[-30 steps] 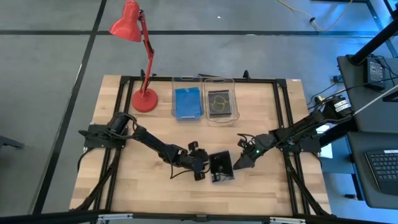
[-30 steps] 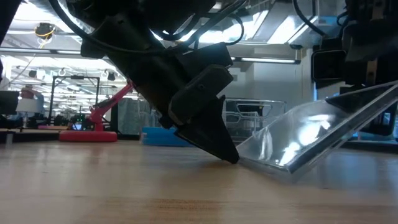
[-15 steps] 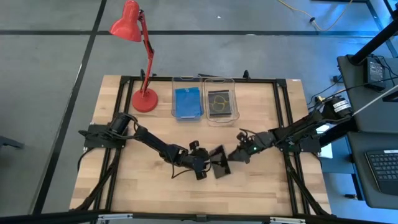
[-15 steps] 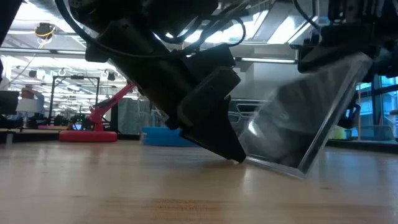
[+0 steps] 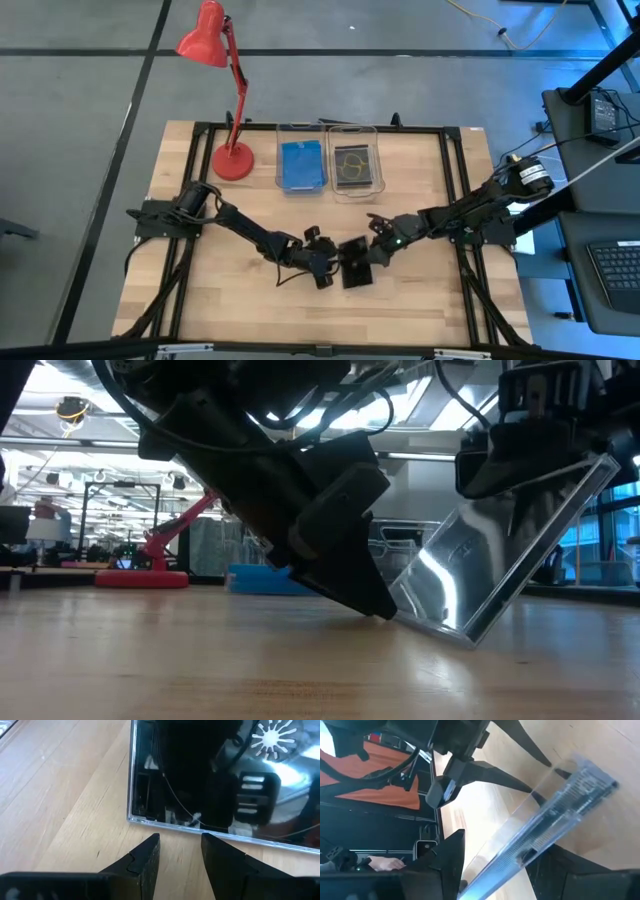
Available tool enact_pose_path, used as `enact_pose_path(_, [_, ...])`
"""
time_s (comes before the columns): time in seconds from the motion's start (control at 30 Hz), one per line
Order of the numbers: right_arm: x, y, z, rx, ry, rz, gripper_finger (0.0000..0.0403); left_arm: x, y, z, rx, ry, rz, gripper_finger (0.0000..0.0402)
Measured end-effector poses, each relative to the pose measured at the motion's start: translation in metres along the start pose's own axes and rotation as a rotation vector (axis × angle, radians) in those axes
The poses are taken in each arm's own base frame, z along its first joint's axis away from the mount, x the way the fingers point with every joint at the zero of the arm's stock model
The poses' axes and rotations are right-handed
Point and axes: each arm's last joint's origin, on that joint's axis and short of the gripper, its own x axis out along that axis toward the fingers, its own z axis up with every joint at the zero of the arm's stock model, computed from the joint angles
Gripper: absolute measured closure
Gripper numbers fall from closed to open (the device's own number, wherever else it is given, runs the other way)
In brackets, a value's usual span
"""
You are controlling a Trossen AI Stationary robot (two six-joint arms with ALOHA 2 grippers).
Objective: Pick & place jewel cases by type
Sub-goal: Put the black CD case into the right transparent bin
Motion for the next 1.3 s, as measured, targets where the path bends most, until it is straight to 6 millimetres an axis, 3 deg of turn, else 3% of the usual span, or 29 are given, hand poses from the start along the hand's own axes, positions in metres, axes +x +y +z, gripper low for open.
enact_pose_path(0.57, [0.000,0.000,0.000,0.023,0.006,-0.008,0.0214,-0.001,-0.001,0.000,0.012,0.001,-0.005,0.0258])
enact_pose_path(0.77, [0.000,-0.002,-0.002,0.028,0.019,-0.035,0.0245,-0.001,-0.001,0.000,0.011,0.005,-0.014,0.0256])
enact_pose_path(1.0, [0.000,-0.004,-0.003,0.036,0.039,-0.049,0.0296,-0.002,-0.002,0.000,-0.004,0.010,-0.024,0.0221])
enact_pose_path(1.3, [-0.001,-0.010,-0.007,0.091,0.080,-0.109,0.0322,-0.003,-0.003,0.001,0.019,0.034,-0.074,0.0168])
